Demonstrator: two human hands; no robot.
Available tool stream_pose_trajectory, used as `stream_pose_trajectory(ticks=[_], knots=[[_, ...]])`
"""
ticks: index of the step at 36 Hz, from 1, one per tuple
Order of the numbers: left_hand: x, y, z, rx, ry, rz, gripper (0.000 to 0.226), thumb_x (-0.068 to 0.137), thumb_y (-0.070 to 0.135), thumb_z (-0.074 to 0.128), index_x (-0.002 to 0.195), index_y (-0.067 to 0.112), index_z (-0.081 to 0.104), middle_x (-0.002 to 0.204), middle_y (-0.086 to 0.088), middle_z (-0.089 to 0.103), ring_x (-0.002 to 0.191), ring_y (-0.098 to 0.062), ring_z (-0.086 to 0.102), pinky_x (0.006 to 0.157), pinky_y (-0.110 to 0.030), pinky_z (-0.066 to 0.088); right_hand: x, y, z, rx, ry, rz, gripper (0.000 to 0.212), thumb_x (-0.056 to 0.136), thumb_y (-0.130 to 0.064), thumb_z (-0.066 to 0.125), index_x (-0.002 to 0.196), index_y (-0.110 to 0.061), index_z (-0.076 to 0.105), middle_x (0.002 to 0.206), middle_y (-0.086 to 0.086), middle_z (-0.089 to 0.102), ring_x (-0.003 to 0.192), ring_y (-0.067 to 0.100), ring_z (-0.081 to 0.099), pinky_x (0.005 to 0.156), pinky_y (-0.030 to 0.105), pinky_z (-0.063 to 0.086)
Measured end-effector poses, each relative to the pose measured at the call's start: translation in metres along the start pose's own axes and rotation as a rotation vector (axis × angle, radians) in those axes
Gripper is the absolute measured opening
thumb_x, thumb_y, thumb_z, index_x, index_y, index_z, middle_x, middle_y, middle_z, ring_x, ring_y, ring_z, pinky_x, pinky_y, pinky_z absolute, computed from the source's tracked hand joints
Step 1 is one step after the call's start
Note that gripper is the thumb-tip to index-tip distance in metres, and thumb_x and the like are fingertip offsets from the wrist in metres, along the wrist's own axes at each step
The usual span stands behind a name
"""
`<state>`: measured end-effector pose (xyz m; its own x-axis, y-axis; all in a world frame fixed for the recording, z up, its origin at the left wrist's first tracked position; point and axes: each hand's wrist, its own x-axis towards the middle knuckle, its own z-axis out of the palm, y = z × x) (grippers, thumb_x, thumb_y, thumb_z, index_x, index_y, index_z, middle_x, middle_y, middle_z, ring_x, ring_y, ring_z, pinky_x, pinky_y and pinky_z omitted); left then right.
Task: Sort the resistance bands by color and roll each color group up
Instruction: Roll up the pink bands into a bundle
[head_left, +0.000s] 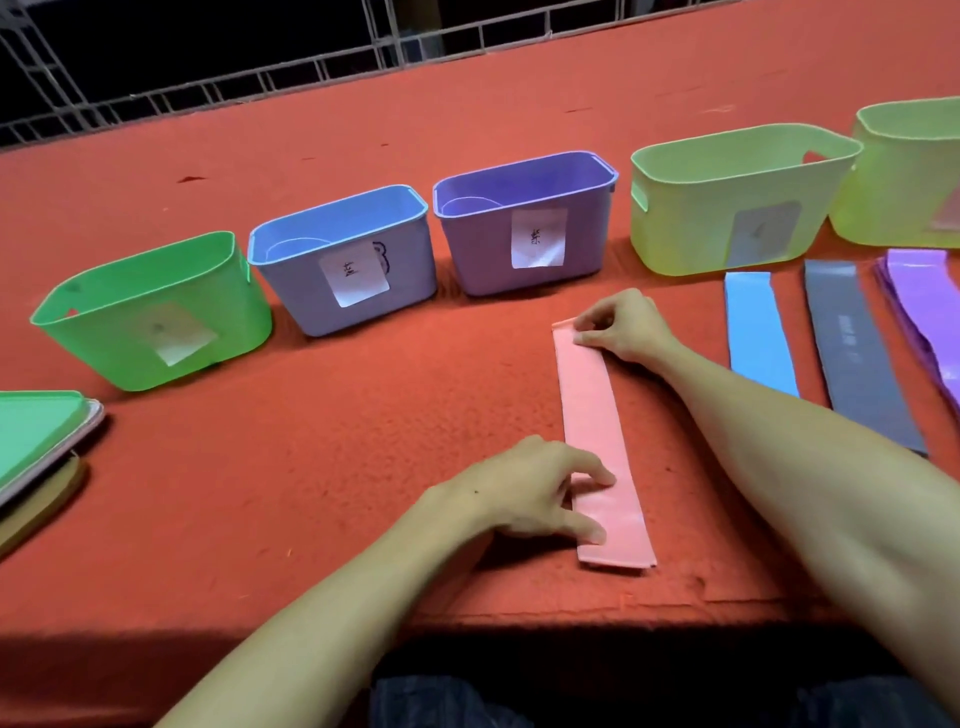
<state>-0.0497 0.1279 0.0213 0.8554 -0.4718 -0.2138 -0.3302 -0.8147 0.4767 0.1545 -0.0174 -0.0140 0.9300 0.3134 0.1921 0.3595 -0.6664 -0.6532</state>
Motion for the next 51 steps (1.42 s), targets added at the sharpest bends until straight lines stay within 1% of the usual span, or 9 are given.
stream_pose_trajectory(ticks=[4, 9, 16, 21, 29, 34, 39, 43, 51], knots=[[0.009, -0.013, -0.009, -0.178, 0.015, 0.009, 0.037, 0.081, 0.032, 0.076, 0.116, 0.020, 0.067, 0.056, 0.008, 0.055, 0.048, 0.000, 0.046, 0.053, -0.012, 0.033, 0.000, 0.002, -0.001, -0.014, -0.011, -0.001, 0.021, 0.075, -0.025, 0.080, 0.095, -0.018, 0.077, 0.094, 0.002, 0.075, 0.086, 0.010, 0.066, 0.085, 0.030, 0.047], [0.045, -0.043, -0.020, -0.299, 0.320, -0.082, 0.014, 0.086, 0.020, 0.071, 0.097, 0.011, 0.071, 0.062, 0.003, 0.064, 0.047, 0.000, 0.051, 0.055, -0.017, 0.041, 0.000, 0.005, 0.001, 0.008, -0.007, -0.009, 0.023, 0.077, -0.025, 0.079, 0.098, -0.017, 0.077, 0.097, 0.004, 0.075, 0.084, 0.007, 0.064, 0.078, 0.023, 0.045], [0.116, -0.078, -0.037, -0.179, 0.657, -0.231, 0.022, 0.086, 0.021, 0.069, 0.106, 0.013, 0.072, 0.083, -0.002, 0.065, 0.076, -0.013, 0.055, 0.072, -0.023, 0.040, 0.001, 0.011, 0.004, 0.013, -0.005, -0.036, 0.024, 0.078, -0.029, 0.077, 0.102, -0.025, 0.076, 0.096, -0.002, 0.075, 0.082, 0.002, 0.063, 0.069, 0.020, 0.040], [0.142, -0.086, -0.043, -0.116, 0.654, -0.262, 0.033, 0.090, 0.019, 0.063, 0.122, 0.013, 0.066, 0.104, -0.007, 0.071, 0.099, -0.023, 0.062, 0.083, -0.024, 0.040, -0.004, 0.009, 0.006, 0.054, -0.004, -0.049, 0.022, 0.076, -0.031, 0.079, 0.098, -0.028, 0.077, 0.094, -0.005, 0.075, 0.085, 0.005, 0.067, 0.081, 0.031, 0.052], [0.167, -0.104, -0.038, -0.076, 0.712, -0.243, 0.015, 0.088, 0.023, 0.064, 0.096, 0.022, 0.076, 0.082, 0.005, 0.067, 0.079, -0.015, 0.056, 0.070, -0.026, 0.040, 0.004, 0.018, 0.006, 0.078, 0.006, -0.042, 0.019, 0.074, -0.032, 0.080, 0.093, -0.031, 0.077, 0.088, -0.011, 0.075, 0.080, -0.001, 0.066, 0.082, 0.027, 0.052], [0.172, -0.108, -0.038, -0.120, 0.738, -0.249, 0.005, 0.083, 0.023, 0.069, 0.080, 0.026, 0.072, 0.078, 0.007, 0.067, 0.079, -0.017, 0.061, 0.077, -0.035, 0.051, 0.007, 0.021, 0.010, 0.173, 0.069, -0.033, 0.018, 0.069, -0.024, 0.084, 0.075, -0.027, 0.066, 0.076, -0.007, 0.072, 0.071, 0.004, 0.065, 0.078, 0.032, 0.054], [0.171, -0.105, -0.038, -0.077, 0.768, -0.208, 0.008, 0.084, 0.022, 0.069, 0.088, 0.022, 0.076, 0.080, 0.007, 0.059, 0.080, -0.014, 0.055, 0.076, -0.031, 0.046, 0.014, 0.025, 0.011, 0.292, 0.111, -0.024, 0.035, 0.075, -0.020, 0.078, 0.103, -0.030, 0.060, 0.090, -0.002, 0.073, 0.085, 0.007, 0.068, 0.087, 0.038, 0.053], [0.171, -0.106, -0.038, -0.062, 0.783, -0.180, 0.006, 0.083, 0.022, 0.070, 0.085, 0.022, 0.075, 0.081, 0.007, 0.056, 0.080, -0.014, 0.054, 0.075, -0.032, 0.046, 0.019, 0.014, 0.000, 0.118, 0.024, -0.035, 0.029, 0.084, -0.021, 0.071, 0.113, -0.018, 0.070, 0.109, 0.000, 0.072, 0.100, 0.006, 0.064, 0.095, 0.027, 0.047], [0.170, -0.105, -0.037, -0.079, 0.786, -0.126, 0.003, 0.082, 0.018, 0.073, 0.082, 0.019, 0.076, 0.082, 0.000, 0.058, 0.079, -0.019, 0.056, 0.073, -0.038, 0.049, 0.021, 0.006, -0.002, -0.091, 0.002, -0.059, 0.014, 0.086, -0.020, 0.067, 0.095, -0.015, 0.077, 0.098, 0.001, 0.075, 0.085, 0.010, 0.062, 0.081, 0.022, 0.043]])
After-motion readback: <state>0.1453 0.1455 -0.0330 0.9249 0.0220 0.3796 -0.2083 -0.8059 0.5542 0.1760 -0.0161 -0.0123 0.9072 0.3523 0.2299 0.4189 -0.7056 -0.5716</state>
